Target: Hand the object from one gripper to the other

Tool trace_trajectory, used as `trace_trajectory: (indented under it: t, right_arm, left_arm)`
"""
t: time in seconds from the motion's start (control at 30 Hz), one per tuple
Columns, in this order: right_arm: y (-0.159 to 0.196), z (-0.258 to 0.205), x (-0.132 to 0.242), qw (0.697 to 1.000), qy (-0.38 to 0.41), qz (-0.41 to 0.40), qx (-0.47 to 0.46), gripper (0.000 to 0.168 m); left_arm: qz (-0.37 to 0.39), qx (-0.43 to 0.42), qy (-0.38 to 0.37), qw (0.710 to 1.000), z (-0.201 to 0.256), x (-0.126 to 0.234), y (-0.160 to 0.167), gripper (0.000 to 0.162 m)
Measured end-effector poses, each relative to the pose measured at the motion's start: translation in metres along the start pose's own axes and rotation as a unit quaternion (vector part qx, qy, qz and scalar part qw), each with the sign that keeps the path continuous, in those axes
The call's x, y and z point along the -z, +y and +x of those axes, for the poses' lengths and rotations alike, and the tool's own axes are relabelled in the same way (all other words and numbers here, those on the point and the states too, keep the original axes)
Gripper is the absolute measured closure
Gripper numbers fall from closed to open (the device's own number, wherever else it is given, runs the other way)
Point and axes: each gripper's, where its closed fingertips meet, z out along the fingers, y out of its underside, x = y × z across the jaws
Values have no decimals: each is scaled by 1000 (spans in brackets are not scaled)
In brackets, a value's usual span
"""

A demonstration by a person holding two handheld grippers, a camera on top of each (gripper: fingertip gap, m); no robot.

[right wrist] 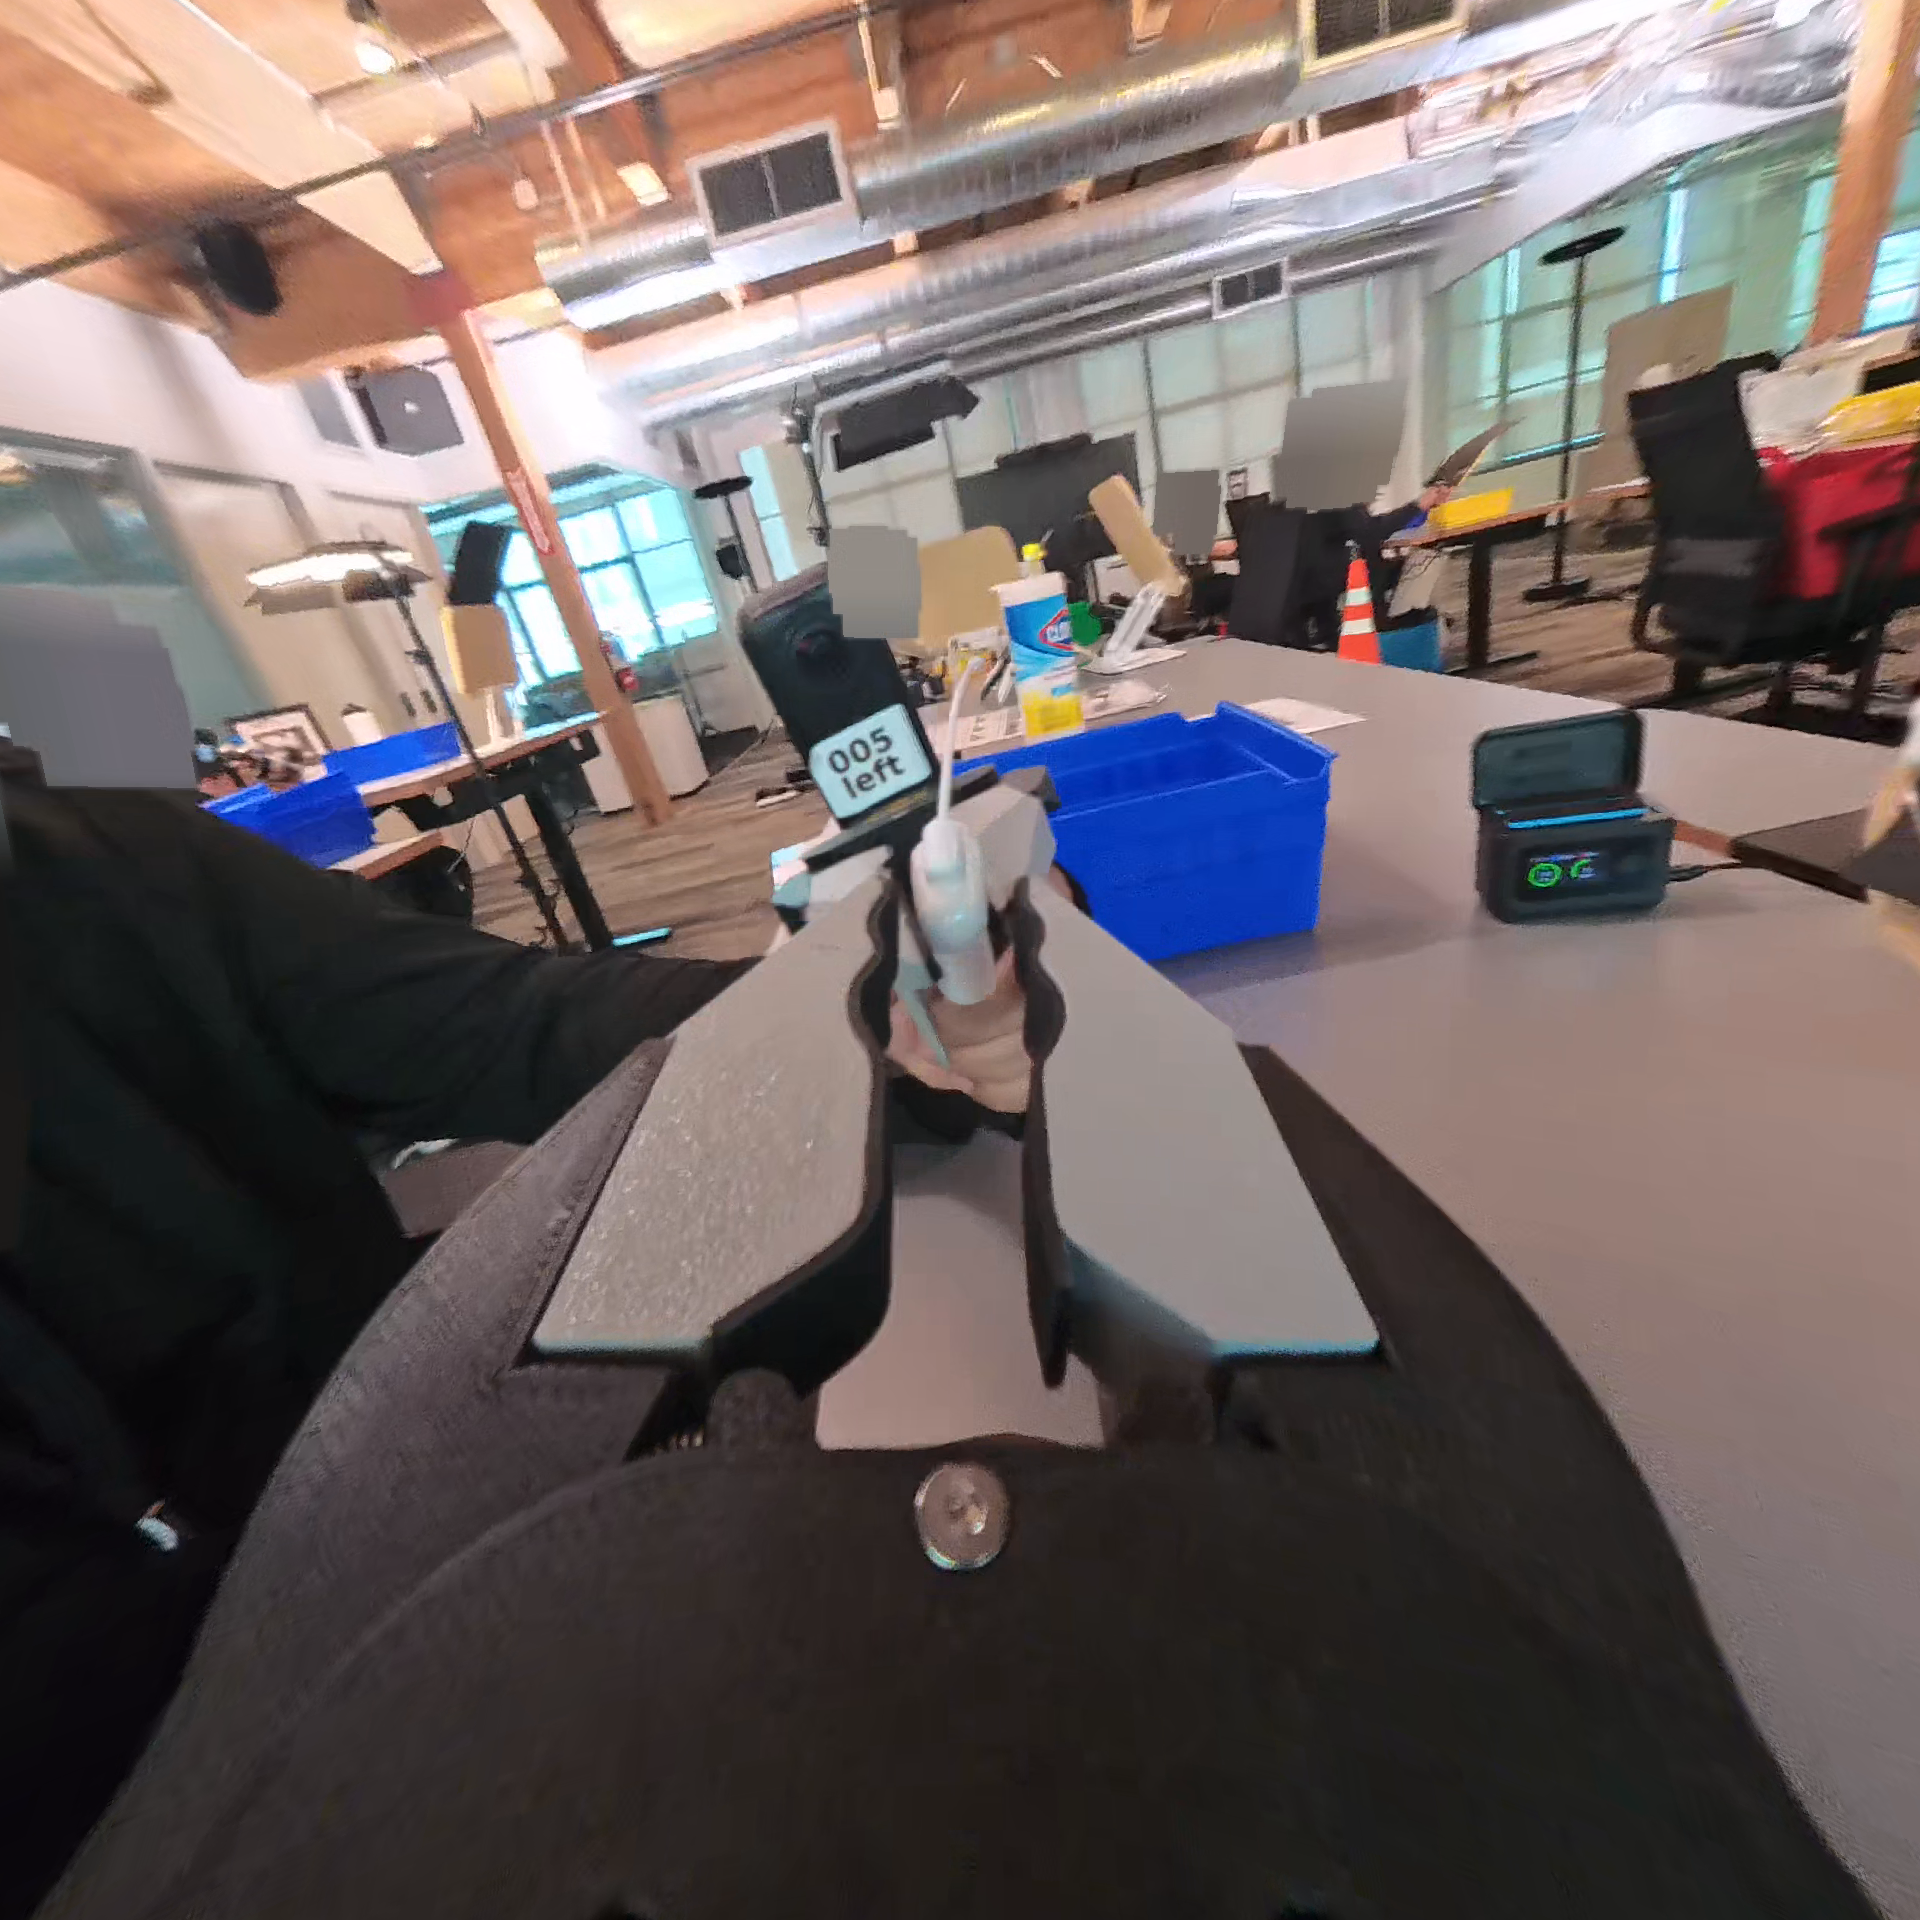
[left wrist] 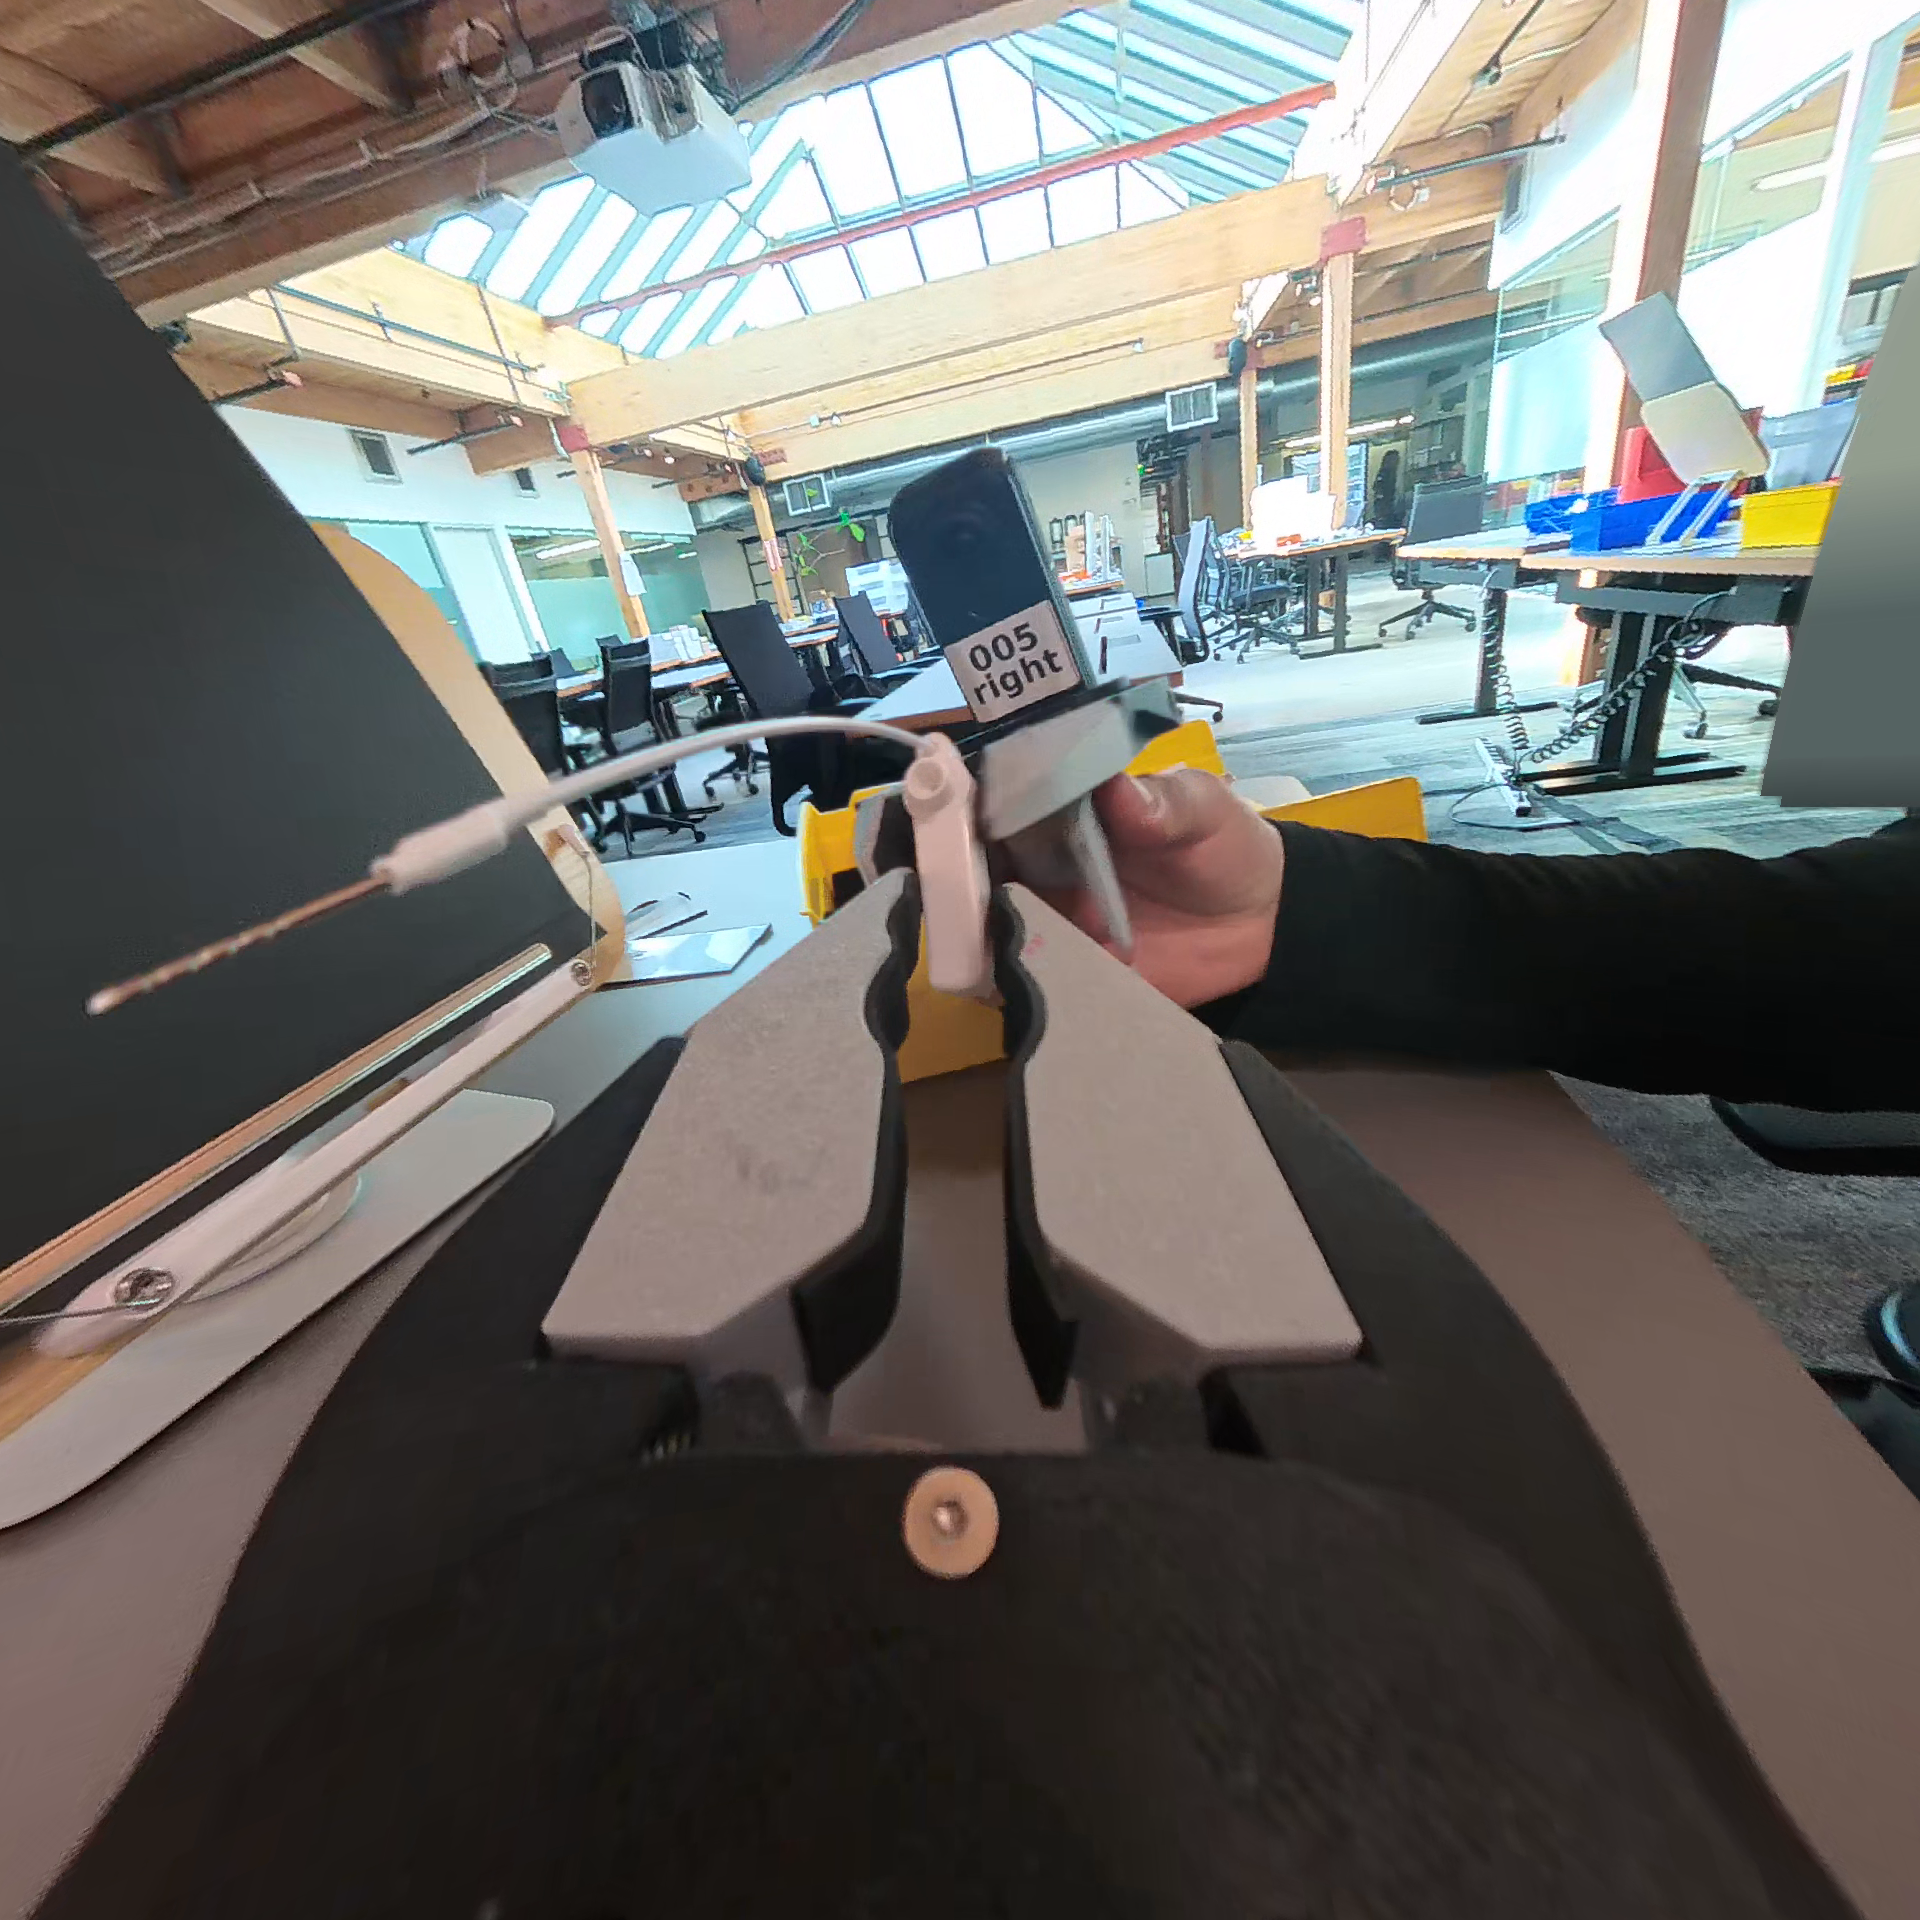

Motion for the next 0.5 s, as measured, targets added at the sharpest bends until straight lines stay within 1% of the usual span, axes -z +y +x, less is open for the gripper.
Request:
trace_trajectory:
  t: [0.07,0.13,0.2,0.23,0.27,0.3,0.33,0.37,0.43,0.47,0.5]
  right_arm:
    - [1,3,0,999,18,-5,35,157]
    - [3,9,4,995,47,-24,87,158]
    - [0,21,9,981,111,-39,153,159]
    - [-3,28,14,968,150,-47,193,159]
    - [-7,36,19,949,194,-60,240,159]
    - [-10,43,25,923,235,-76,295,159]
    - [-12,46,29,892,266,-93,353,159]
    - [-13,47,31,860,286,-109,409,159]
    - [-8,46,29,793,301,-142,510,159]
    - [-5,46,26,765,306,-155,545,159]
    - [0,46,22,745,308,-167,567,159]
  left_arm:
    - [-8,22,-1,1000,-2,-2,2,151]
    - [-28,48,-14,998,-10,-2,10,151]
    - [-41,62,-43,996,-24,3,16,150]
    - [-46,74,-52,995,-30,7,17,147]
    - [-47,93,-52,993,-34,10,18,144]
    - [-51,121,-40,991,-34,12,18,144]
    - [-60,152,-27,986,-33,13,21,143]
    - [-69,180,-17,981,-32,14,25,137]
    - [-79,228,2,971,-28,13,31,131]
    - [-83,254,11,963,-26,12,35,126]
    - [-82,280,25,956,-24,10,36,120]
